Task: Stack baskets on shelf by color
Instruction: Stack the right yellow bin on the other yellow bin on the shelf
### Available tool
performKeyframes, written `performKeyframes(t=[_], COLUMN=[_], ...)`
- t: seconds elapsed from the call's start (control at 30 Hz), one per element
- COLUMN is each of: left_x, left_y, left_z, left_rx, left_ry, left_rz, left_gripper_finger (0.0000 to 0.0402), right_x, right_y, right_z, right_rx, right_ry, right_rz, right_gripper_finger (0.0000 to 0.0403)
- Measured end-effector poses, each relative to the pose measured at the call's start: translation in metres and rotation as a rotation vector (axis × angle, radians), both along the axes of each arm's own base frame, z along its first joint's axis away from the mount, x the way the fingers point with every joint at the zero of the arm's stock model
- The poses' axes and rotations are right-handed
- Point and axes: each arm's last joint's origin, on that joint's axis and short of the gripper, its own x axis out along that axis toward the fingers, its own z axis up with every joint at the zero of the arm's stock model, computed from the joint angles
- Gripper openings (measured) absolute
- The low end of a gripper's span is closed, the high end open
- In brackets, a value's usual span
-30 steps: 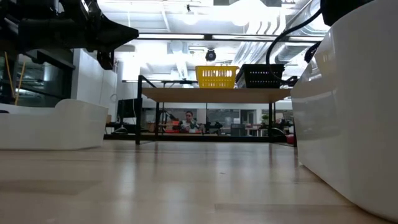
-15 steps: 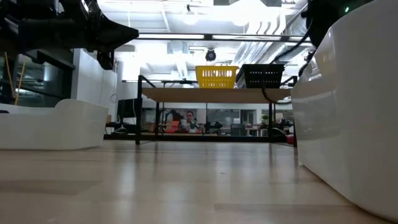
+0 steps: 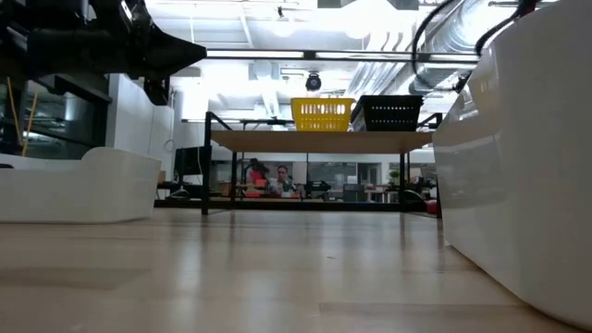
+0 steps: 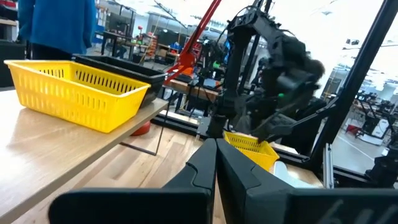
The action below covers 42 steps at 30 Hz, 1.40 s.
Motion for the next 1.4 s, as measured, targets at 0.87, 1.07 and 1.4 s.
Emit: performKeyframes(t=[0.87,1.07,1.4], left_x=[0.0,0.0,0.0], left_y=[0.0,0.0,0.0], left_z=[0.0,0.0,0.0], left_rx=[0.0,0.0,0.0], left_ry=[0.004,0.004,0.004], left_rz=[0.0,0.0,0.001], left_gripper_finger=[0.0,0.0,0.0], right_x=[-0.013,-0.023,-0.025], right_y=[-0.009,-0.011,-0.012], right_z=[-0.019,-0.042,-0.046], right_rx=[-0.538,-0.543,-0.579], right_ry=[-0.165,-0.154,-0.18], right_rz=[-0.355,-0.466,-0.434], right_gripper_finger=[0.0188,0.0188,0.0188])
